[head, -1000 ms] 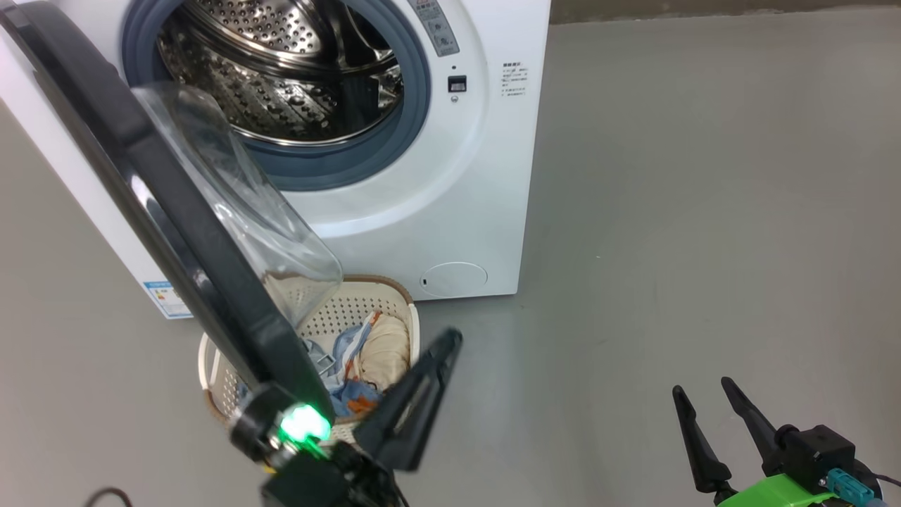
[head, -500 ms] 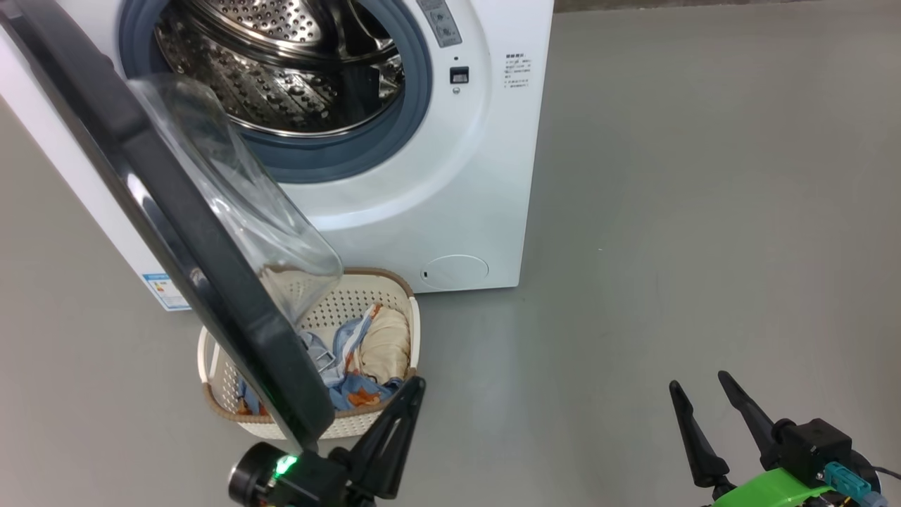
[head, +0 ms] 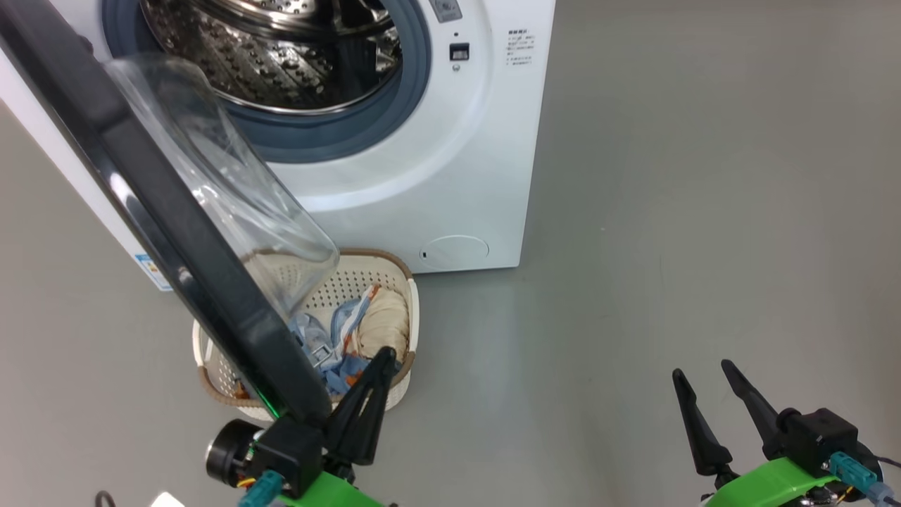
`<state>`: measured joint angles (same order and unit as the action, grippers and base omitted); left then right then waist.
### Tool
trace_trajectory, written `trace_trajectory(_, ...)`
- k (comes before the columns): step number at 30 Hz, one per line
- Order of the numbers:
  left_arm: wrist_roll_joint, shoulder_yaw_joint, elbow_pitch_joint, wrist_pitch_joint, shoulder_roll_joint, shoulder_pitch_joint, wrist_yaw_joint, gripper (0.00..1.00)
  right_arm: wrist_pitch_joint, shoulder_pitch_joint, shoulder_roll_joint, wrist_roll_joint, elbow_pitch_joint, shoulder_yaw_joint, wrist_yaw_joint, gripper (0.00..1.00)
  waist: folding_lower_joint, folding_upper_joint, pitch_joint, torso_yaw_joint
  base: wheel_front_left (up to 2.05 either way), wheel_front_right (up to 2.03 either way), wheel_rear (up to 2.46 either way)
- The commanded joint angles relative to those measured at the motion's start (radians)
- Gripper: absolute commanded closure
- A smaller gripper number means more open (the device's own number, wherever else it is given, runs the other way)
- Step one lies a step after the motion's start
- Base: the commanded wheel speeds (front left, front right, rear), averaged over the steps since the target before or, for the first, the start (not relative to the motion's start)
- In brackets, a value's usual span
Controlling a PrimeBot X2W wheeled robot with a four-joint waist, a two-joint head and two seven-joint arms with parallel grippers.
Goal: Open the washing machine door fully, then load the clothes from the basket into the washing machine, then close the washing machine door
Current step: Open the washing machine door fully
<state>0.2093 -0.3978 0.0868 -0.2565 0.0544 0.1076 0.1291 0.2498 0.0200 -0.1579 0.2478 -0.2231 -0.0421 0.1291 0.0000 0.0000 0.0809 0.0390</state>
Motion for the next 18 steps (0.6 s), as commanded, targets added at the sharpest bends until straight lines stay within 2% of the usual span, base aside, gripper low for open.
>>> trace_trajectory(1,0.005,0.043,-0.016,-0.005,0.002,0.037,0.001,1.00,0.012,0.032,-0.011,0.001,0.022,-0.019,0.002,0.00,0.0000,0.0000,0.008,0.003,0.00,0.00,0.00)
trace_trajectory(8,-0.001,0.100,0.006,-0.005,-0.002,0.039,-0.003,1.00,0.012,0.040,-0.013,0.005,0.017,-0.014,0.002,0.00,0.0000,0.0000,0.025,0.018,0.00,0.00,0.00)
trace_trajectory(18,0.014,0.147,0.029,-0.005,-0.004,0.042,-0.039,1.00,0.012,0.047,-0.004,0.012,-0.001,-0.022,0.002,0.00,0.0000,0.0000,0.027,0.042,0.00,0.00,0.00)
